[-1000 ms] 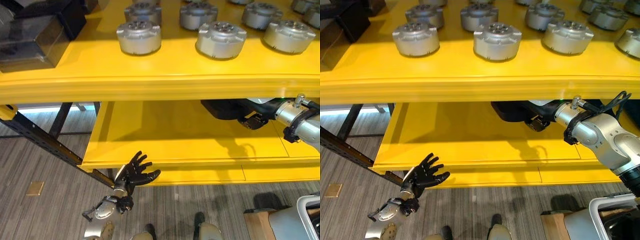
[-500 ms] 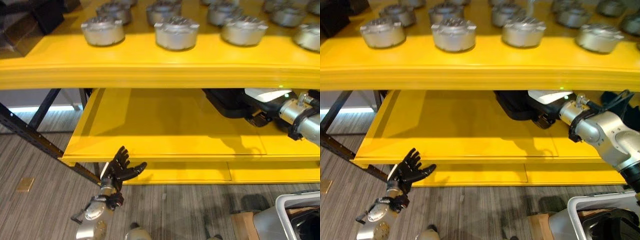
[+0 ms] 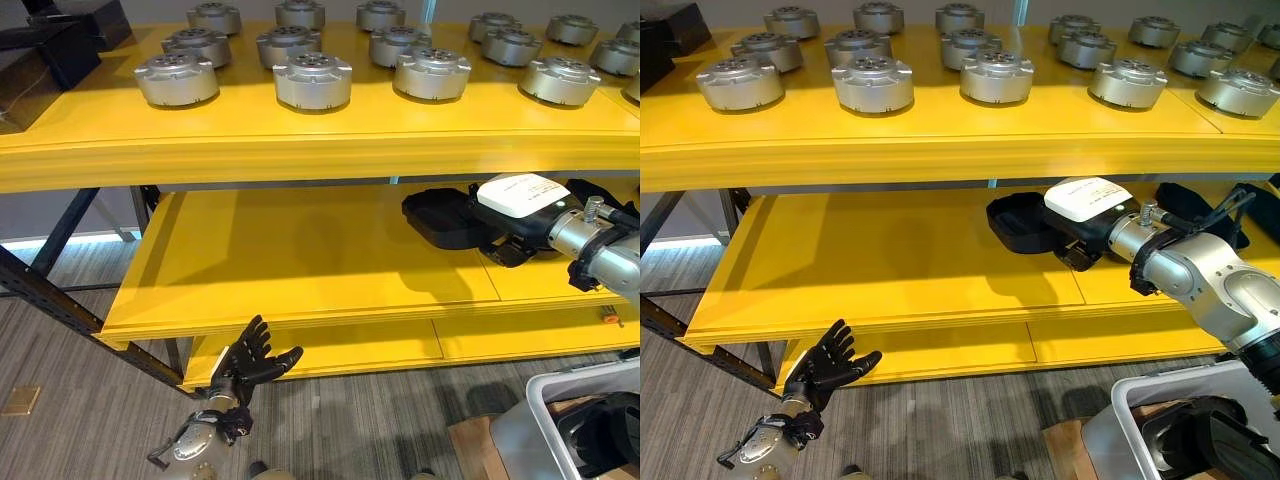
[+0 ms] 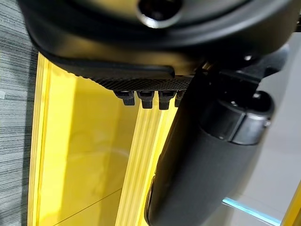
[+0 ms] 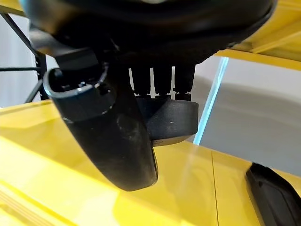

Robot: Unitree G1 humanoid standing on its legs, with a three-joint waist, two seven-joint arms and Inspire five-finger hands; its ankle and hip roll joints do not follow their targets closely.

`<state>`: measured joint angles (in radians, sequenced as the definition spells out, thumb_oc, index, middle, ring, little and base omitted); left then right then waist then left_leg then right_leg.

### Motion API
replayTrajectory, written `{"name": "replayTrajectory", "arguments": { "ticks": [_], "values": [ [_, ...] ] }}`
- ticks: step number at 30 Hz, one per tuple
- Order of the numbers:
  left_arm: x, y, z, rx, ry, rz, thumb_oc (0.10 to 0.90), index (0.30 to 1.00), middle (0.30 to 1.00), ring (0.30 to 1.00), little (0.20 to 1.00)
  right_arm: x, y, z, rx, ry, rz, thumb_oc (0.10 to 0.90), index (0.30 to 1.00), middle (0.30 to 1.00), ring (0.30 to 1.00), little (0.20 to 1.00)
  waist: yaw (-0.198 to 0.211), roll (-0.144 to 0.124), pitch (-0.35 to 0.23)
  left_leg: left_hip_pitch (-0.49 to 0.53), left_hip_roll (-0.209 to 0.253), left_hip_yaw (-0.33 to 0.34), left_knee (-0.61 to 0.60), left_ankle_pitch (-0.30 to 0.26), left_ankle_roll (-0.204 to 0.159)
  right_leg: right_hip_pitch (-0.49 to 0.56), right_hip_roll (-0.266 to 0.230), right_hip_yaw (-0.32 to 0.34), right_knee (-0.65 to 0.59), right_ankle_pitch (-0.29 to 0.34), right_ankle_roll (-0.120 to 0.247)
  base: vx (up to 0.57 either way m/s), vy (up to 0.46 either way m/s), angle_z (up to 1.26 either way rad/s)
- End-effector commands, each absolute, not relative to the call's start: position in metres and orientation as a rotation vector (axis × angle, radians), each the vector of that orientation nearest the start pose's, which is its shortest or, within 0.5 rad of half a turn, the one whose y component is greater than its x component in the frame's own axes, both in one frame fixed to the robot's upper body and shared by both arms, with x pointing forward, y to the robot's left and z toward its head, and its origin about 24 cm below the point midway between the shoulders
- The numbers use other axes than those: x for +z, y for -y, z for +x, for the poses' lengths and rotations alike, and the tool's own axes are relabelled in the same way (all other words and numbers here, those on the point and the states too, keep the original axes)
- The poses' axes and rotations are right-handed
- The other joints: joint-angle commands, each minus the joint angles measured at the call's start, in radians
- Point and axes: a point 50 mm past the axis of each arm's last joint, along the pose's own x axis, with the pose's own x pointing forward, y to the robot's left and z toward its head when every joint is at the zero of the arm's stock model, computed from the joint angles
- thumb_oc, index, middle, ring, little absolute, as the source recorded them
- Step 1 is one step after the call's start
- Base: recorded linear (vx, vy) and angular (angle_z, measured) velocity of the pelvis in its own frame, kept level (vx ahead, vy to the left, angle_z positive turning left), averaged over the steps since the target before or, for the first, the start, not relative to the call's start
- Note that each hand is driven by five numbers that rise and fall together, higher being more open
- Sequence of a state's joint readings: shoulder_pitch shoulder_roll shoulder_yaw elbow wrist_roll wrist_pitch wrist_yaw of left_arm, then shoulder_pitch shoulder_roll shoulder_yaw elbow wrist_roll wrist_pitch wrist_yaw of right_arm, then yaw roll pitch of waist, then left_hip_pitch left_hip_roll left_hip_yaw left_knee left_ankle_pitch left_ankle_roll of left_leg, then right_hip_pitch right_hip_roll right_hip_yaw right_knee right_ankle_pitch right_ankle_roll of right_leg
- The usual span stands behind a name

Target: Move parts from the plastic box to the shelf.

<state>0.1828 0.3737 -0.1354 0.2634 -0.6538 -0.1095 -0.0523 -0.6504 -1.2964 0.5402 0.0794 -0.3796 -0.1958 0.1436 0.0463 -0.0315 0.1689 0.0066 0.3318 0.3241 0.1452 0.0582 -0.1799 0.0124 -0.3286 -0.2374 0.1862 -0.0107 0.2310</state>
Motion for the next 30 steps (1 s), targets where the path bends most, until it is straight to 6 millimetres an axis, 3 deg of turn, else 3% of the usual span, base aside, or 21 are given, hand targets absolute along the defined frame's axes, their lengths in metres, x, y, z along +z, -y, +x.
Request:
{"name": "replayTrajectory", "arguments": {
  "ticks": [1, 5, 7, 9, 14, 18, 30],
  "values": [
    [0.003, -0.217, 0.221, -0.054, -0.137, -0.231, 0.9, 1.0, 1.0, 1.0, 1.0, 0.312, 0.223, 0.306, 0.08, 0.667, -1.691, 0.4, 0.3, 0.3, 0.3, 0.3, 0.04, -0.047, -0.054, -0.058, 0.09, -0.067, 0.139, -0.051, 0.004, 0.048, 0.007, -0.016, 0.042, -0.067, -0.061, -0.07, -0.008, 0.07],
    [0.01, -0.217, 0.226, -0.066, -0.11, -0.214, 0.9, 1.0, 1.0, 1.0, 1.0, 0.326, 0.217, 0.314, 0.028, 0.715, -1.668, 0.4, 0.3, 0.3, 0.3, 0.3, 0.066, -0.05, -0.003, -0.143, 0.1, -0.124, 0.267, -0.116, 0.004, -0.039, -0.013, 0.002, 0.223, -0.127, -0.075, -0.15, -0.008, 0.26],
    [0.015, -0.222, 0.228, -0.047, -0.091, -0.202, 0.9, 1.0, 1.0, 1.0, 1.0, 0.329, 0.217, 0.32, 0.0, 0.704, -1.656, 0.4, 0.3, 0.3, 0.3, 0.3, 0.083, -0.036, 0.032, -0.201, 0.103, -0.156, 0.333, -0.141, 0.003, -0.116, -0.019, 0.022, 0.324, -0.163, -0.087, -0.22, -0.029, 0.2],
    [0.017, -0.23, 0.224, -0.016, -0.084, -0.188, 0.9, 1.0, 1.0, 1.0, 1.0, 0.326, 0.227, 0.33, -0.049, 0.636, -1.678, 0.4, 0.3, 0.3, 0.3, 0.3, 0.11, -0.002, 0.073, -0.285, 0.101, -0.2, 0.429, -0.179, 0.006, -0.219, -0.029, 0.044, 0.458, -0.216, -0.1, -0.22, -0.084, 0.12],
    [0.019, -0.233, 0.223, -0.013, -0.076, -0.184, 0.9, 1.0, 1.0, 1.0, 1.0, 0.328, 0.231, 0.334, -0.071, 0.61, -1.7, 0.4, 0.3, 0.3, 0.3, 0.3, 0.118, 0.013, 0.089, -0.318, 0.094, -0.214, 0.458, -0.19, 0.008, -0.264, -0.042, 0.055, 0.509, -0.236, -0.102, -0.05, -0.048, 0.08],
    [0.024, -0.235, 0.223, -0.009, -0.054, -0.179, 0.9, 1.0, 1.0, 1.0, 1.0, 0.337, 0.239, 0.343, -0.144, 0.567, -1.716, 0.4, 0.3, 0.3, 0.3, 0.3, 0.126, 0.043, 0.128, -0.364, 0.083, -0.22, 0.491, -0.197, 0.01, -0.327, -0.057, 0.066, 0.572, -0.257, -0.108, -0.05, -0.051, -0.03],
    [0.028, -0.236, 0.224, 0.018, -0.027, -0.197, 0.9, 1.0, 1.0, 1.0, 1.0, 0.349, 0.251, 0.347, -0.252, 0.535, -1.758, 0.4, 0.3, 0.3, 0.3, 0.3, 0.122, 0.078, 0.172, -0.409, 0.067, -0.219, 0.51, -0.203, 0.015, -0.403, -0.07, 0.086, 0.619, -0.264, -0.115, -0.01, -0.007, 0.03]
  ]
}}
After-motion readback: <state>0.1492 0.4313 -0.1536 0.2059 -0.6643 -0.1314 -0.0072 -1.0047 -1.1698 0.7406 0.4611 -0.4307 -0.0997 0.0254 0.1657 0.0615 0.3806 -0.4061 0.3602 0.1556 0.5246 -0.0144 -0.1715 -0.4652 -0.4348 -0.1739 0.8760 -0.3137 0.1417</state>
